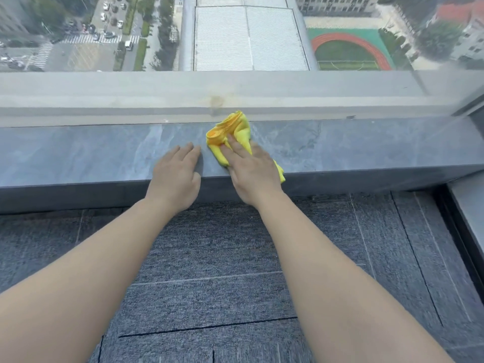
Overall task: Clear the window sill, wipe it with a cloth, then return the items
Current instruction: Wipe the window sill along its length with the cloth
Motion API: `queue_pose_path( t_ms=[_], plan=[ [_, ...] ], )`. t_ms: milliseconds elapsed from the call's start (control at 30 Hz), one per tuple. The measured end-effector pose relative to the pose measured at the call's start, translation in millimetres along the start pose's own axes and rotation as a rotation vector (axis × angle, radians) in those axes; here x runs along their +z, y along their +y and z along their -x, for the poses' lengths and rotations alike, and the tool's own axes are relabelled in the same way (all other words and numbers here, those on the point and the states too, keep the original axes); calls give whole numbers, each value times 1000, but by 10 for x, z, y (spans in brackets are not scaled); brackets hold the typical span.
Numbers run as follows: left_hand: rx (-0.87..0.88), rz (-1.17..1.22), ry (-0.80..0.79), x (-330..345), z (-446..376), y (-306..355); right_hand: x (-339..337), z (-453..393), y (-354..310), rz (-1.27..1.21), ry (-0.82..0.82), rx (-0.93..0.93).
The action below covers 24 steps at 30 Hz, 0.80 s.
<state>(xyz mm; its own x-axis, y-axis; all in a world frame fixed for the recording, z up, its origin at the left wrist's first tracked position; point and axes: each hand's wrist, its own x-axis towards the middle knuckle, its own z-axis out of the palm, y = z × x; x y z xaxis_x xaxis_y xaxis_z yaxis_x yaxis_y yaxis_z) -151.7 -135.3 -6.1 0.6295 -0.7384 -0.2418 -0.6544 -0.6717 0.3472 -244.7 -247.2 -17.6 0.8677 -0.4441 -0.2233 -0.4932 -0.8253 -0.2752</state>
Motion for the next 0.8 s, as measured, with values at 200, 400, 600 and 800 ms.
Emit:
queue_pose_path(
  t_ms=[200,400,600,800],
  plan=[
    [30,-40,-34,116,-127,318,-121,140,638,-16,50,193],
    [-28,-63,-28,198,-219,574,-238,286,1225,-20,126,427],
    [-69,2,-10,137,-222,616,-361,408,1646,-47,182,602],
    [-73,160,-3,-46,-124,482,-371,263,1070,-164,340,491]
  ],
)
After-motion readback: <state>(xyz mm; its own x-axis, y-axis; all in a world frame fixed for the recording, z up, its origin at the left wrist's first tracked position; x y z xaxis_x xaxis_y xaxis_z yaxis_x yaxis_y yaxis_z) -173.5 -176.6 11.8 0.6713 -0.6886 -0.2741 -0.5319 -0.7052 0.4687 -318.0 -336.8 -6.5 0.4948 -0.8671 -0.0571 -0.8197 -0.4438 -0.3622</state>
